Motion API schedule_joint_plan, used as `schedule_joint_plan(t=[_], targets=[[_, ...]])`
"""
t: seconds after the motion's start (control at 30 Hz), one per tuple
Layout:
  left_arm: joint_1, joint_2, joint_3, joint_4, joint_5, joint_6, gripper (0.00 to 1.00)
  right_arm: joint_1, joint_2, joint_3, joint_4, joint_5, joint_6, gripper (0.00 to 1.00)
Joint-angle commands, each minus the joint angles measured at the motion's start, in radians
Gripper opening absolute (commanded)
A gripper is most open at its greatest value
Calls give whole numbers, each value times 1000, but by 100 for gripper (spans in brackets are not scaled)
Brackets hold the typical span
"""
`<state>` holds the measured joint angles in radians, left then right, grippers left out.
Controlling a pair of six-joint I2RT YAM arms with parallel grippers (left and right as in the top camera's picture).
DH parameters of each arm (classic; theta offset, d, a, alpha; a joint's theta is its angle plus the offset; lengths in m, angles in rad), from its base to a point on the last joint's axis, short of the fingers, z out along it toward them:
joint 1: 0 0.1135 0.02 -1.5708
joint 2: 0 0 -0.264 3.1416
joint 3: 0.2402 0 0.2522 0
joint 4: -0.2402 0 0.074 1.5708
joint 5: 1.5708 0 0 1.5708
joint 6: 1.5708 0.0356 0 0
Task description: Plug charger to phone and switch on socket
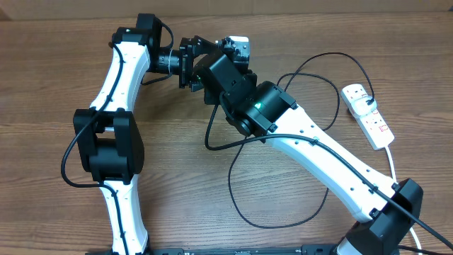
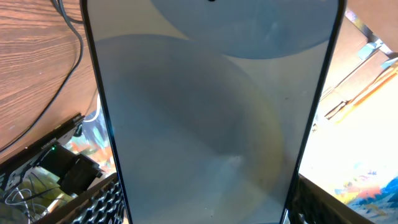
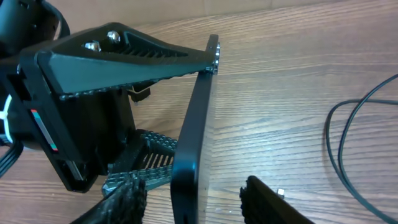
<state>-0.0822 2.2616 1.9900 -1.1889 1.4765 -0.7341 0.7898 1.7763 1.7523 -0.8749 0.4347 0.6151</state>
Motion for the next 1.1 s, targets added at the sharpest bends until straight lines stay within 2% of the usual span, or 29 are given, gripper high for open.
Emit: schedule_joint_plan(t=[0.0, 0.43, 0.73, 1.07], targets=[[10, 8, 31, 2, 31, -10, 72, -2, 10, 28, 9, 17, 9, 47], [10, 8, 31, 16, 17, -10, 72, -2, 31, 28, 14, 31, 9, 45], [10, 8, 31, 16, 17, -10, 72, -2, 32, 28, 35, 48, 1, 35], [10, 8, 31, 16, 17, -10, 72, -2, 32, 28, 43, 47, -16, 34]])
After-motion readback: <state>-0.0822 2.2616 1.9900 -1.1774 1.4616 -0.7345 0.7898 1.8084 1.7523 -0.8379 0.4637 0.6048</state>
